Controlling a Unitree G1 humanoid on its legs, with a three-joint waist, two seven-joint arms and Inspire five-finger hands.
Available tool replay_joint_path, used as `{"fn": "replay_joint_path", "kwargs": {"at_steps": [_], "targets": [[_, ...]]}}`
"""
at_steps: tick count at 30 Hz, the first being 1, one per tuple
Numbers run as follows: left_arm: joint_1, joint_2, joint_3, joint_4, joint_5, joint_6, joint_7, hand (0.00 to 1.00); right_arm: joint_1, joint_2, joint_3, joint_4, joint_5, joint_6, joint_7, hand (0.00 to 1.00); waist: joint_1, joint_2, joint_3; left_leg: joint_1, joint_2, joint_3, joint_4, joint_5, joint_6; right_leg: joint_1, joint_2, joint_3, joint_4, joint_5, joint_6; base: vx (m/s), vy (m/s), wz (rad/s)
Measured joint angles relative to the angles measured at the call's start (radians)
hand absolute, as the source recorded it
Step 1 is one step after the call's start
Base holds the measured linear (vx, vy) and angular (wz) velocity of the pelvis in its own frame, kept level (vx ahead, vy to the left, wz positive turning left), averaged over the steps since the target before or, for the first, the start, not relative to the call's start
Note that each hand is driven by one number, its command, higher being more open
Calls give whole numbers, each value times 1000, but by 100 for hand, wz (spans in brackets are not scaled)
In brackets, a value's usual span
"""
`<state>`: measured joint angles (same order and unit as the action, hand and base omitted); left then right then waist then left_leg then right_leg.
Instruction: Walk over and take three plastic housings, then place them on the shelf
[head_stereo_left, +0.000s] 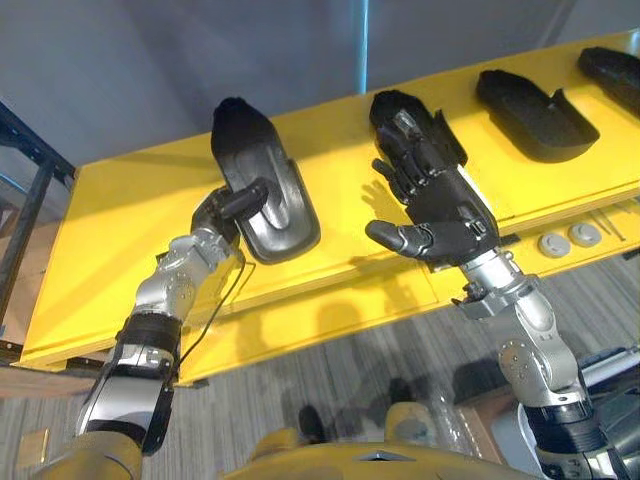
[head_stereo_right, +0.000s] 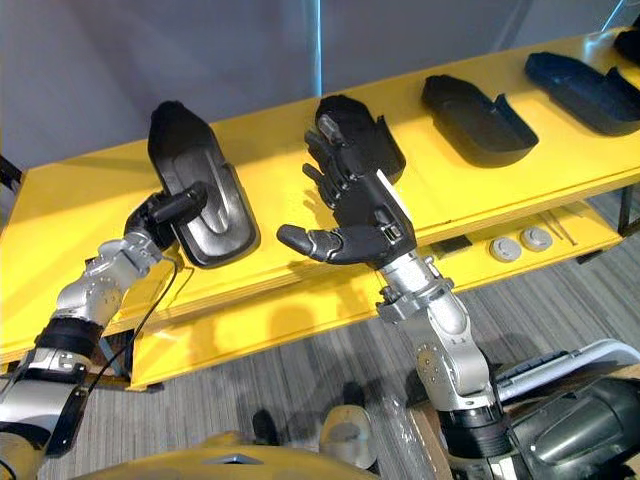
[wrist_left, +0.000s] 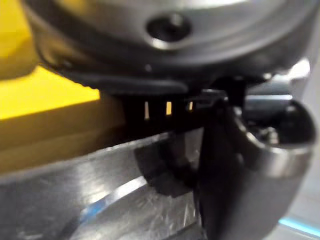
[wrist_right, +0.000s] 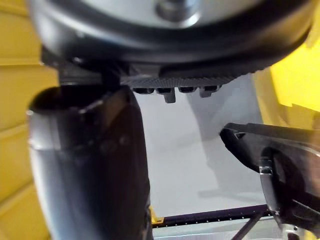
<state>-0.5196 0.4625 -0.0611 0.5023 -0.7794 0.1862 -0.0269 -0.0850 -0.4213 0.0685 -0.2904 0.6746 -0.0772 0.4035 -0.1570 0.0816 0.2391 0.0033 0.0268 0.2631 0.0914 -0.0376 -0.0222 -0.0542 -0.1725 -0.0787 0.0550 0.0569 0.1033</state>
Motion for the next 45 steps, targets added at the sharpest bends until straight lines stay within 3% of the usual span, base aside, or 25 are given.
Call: {"fn": "replay_joint_path", "kwargs": {"at_steps": [4,5,13,20,25,32,41,45], "targets": [[-49,-1,-1,3,1,-33,44,0,-26,-5,24,-1,0,2,-6,100,1,3,55,-23,5,2,24,0,0,-22,1,4,17,7,-2,-101,-6,-2],[-63,-3,0,10,1,-43,57,100,-28,-5,31,-1,0,2,-15,100,1,1,60,-37,7,5,31,-1,-2,-36,1,6,23,7,-1,-111,-6,-7],[-152,0,-2,39,54,-124,173,100,-51,-5,55,-33,0,2,-37,100,-10,-16,134,-95,21,19,65,2,-12,-88,7,37,30,12,-5,-100,5,-5],[-199,8,-6,62,209,-126,274,100,-42,6,80,-62,1,2,-37,100,-18,-41,149,-100,29,46,66,8,-10,-99,19,55,25,18,5,-47,-4,-9],[-253,47,-6,111,330,-94,335,100,-3,21,80,-102,2,0,-22,100,-44,-42,150,-98,29,53,66,13,4,-88,19,58,8,35,29,-3,1,-1],[-270,95,1,127,398,-31,393,100,44,35,80,-101,-3,-2,-21,100,-45,-42,150,-80,41,57,83,-3,-1,-63,29,59,-9,66,10,51,-7,-4],[-305,108,48,144,480,-28,446,100,79,50,78,-90,-89,-155,-85,100,-40,-41,144,-43,42,50,87,-26,-2,-4,37,48,-41,62,2,24,15,1],[-303,127,56,-20,475,-74,444,100,80,81,69,-57,-122,-193,-160,100,-15,-40,98,-27,33,39,59,-19,-1,11,35,30,-56,59,-1,15,12,9]]}}
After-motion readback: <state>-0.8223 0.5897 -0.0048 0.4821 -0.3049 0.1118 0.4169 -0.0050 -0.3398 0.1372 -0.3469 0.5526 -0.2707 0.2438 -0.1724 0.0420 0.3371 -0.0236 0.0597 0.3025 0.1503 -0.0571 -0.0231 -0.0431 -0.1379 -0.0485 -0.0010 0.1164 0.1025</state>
